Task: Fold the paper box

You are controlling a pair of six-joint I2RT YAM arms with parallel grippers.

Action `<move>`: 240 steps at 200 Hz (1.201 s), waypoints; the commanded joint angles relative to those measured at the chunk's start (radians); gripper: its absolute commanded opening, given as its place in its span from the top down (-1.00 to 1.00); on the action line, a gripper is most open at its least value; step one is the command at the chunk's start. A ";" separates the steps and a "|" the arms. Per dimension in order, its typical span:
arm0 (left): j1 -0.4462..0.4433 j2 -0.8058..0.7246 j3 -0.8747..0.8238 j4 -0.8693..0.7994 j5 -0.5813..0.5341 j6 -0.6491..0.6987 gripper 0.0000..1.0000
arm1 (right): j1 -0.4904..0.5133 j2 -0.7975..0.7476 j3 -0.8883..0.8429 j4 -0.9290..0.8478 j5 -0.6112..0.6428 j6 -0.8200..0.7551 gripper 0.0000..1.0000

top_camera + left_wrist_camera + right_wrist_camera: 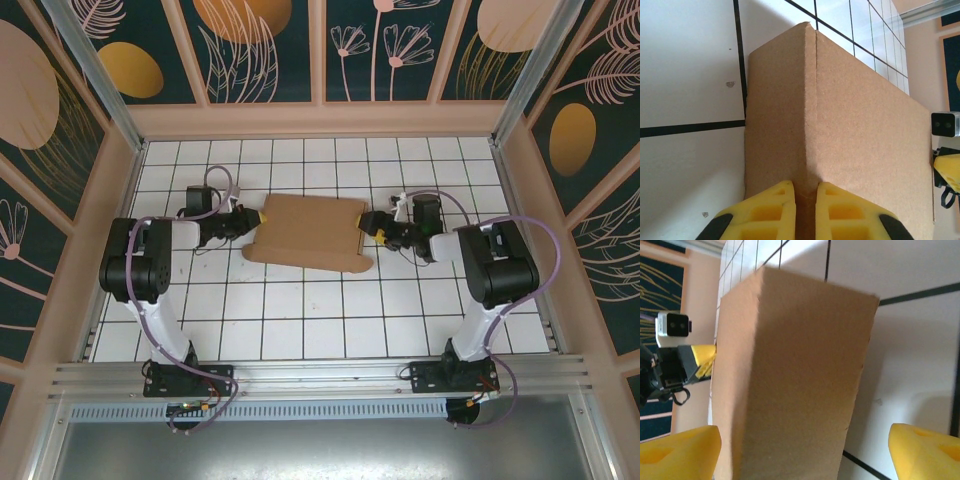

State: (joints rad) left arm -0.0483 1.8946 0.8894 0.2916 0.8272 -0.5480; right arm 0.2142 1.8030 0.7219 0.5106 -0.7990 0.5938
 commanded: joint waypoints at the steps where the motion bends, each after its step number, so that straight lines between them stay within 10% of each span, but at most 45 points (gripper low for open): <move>1: 0.009 0.056 -0.026 -0.075 -0.054 -0.009 0.95 | 0.034 0.031 0.024 -0.012 -0.050 0.016 -0.73; 70: 0.008 -0.055 -0.024 -0.071 -0.122 -0.051 0.49 | 0.069 0.017 -0.037 0.192 -0.045 0.219 -0.17; 130: -0.004 -0.422 -0.016 -0.220 -0.475 -0.245 0.14 | 0.090 -0.103 -0.214 0.434 0.145 0.414 0.12; 194: -0.349 -0.600 -0.270 -0.053 -0.551 -0.785 -0.27 | 0.229 -0.151 -0.263 0.422 0.367 0.487 0.11; 240: -0.404 -0.555 -0.299 -0.061 -0.566 -0.848 -0.31 | 0.273 -0.152 -0.264 0.402 0.385 0.499 0.11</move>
State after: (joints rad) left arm -0.4446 1.3186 0.5880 0.1982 0.2935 -1.3018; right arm 0.4671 1.6775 0.4637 0.8875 -0.4625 1.0813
